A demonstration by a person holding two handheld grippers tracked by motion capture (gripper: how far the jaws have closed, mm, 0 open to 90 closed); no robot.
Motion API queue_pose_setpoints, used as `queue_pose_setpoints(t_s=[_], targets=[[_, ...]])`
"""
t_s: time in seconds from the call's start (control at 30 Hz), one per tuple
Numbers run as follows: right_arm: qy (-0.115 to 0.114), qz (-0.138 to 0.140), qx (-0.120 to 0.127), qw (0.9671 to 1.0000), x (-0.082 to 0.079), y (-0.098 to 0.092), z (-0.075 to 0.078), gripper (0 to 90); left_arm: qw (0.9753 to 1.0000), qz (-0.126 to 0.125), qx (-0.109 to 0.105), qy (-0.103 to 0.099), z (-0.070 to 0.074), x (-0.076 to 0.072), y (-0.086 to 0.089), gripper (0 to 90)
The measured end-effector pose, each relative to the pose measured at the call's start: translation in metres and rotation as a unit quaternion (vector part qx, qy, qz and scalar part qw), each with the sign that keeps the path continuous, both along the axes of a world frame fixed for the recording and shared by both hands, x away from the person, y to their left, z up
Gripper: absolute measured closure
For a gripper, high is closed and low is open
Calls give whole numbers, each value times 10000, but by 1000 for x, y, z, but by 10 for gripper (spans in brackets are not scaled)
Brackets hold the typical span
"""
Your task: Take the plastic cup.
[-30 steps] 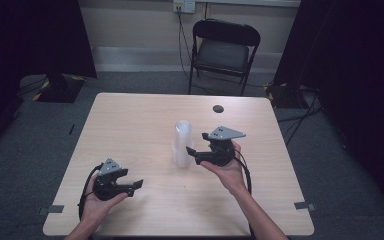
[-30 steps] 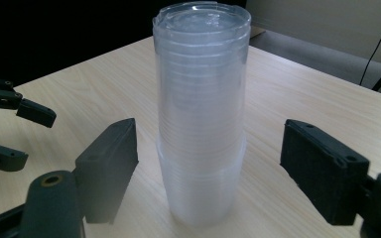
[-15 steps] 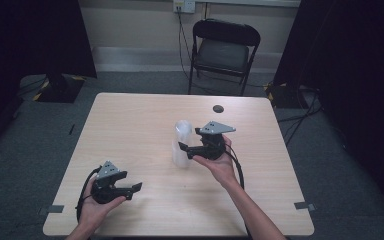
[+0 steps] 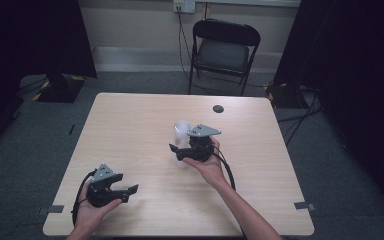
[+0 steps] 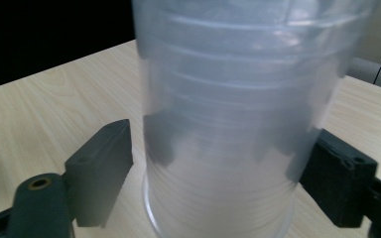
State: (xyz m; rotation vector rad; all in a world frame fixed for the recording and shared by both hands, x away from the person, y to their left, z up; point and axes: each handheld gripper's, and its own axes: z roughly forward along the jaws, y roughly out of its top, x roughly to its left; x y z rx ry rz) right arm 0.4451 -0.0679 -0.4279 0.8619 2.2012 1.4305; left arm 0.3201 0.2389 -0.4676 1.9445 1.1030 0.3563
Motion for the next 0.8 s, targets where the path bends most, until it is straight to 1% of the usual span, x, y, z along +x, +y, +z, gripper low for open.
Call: queue_pose_setpoints(t_s=[0.2, 0.23, 0.3, 0.4, 0.47, 0.5, 0.63, 0.8], targets=[[2, -89, 77, 9999, 3, -3, 1, 245, 10000, -11, 15, -4, 0, 1, 0, 250], [57, -36, 124, 9999, 5, -5, 2, 285, 10000, -23, 16, 1, 0, 0, 0, 251], [62, -69, 182, 9998, 6, -6, 3, 292, 10000, -15, 11, 1, 0, 0, 0, 250], [46, -67, 170, 9998, 5, -7, 4, 297, 10000, -12, 4, 6, 0, 0, 0, 251], [11, -60, 208, 9998, 5, -8, 5, 300, 10000, -13, 25, -10, 0, 0, 0, 251], [-45, -63, 218, 9997, 4, -8, 7, 301, 10000, -14, 10, 4, 0, 0, 0, 251], [-109, -67, 269, 9996, 3, -9, 10, 303, 10000, -32, 23, -4, 0, 0, 0, 251], [-112, -55, 288, 9995, 3, -10, 11, 308, 10000, -35, 2, 7, 0, 0, 0, 251]])
